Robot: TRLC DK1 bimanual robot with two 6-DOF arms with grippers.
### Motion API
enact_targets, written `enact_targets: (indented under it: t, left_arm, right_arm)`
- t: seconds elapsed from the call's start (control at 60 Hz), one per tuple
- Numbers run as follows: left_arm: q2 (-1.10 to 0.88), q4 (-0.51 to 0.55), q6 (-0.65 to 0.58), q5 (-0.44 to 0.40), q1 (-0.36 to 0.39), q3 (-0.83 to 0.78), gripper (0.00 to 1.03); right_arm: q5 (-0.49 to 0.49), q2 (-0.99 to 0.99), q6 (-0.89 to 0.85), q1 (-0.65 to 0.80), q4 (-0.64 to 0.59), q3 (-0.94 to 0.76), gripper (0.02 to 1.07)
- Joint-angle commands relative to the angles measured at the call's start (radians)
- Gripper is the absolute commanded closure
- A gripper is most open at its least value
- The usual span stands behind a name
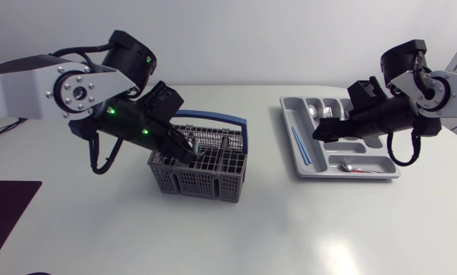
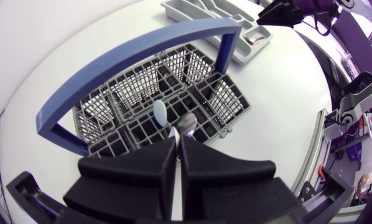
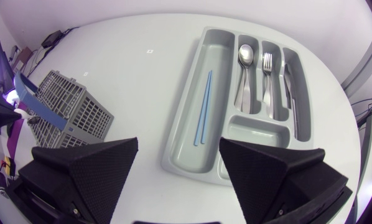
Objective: Unload the cutlery basket into the drawer organizer.
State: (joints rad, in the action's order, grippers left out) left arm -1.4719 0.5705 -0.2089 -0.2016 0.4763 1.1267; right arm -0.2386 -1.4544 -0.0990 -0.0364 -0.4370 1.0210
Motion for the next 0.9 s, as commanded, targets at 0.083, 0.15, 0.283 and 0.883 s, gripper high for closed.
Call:
enact_targets:
  t: [0.083,0.15,0.283,0.883]
  left_arm:
    - [0.079,0.043,0.014,-0.010,-0.007,0.033,1.00]
    - [0.111,0.072,0.014,-0.019,-0.010,0.048,1.00]
    - [0.171,0.108,0.016,-0.041,-0.016,0.073,1.00]
    - [0.349,0.206,-0.161,-0.460,-0.050,0.111,1.00]
  right_arm:
    - [-0.002,0.063,-0.025,-0.007,0.003,-0.041,0.13]
    - [-0.004,0.097,-0.042,-0.014,0.000,-0.050,0.13]
    - [-0.079,0.186,-0.096,-0.025,-0.005,-0.079,0.13]
    - [-0.311,0.612,-0.341,-0.341,0.015,-0.274,0.13]
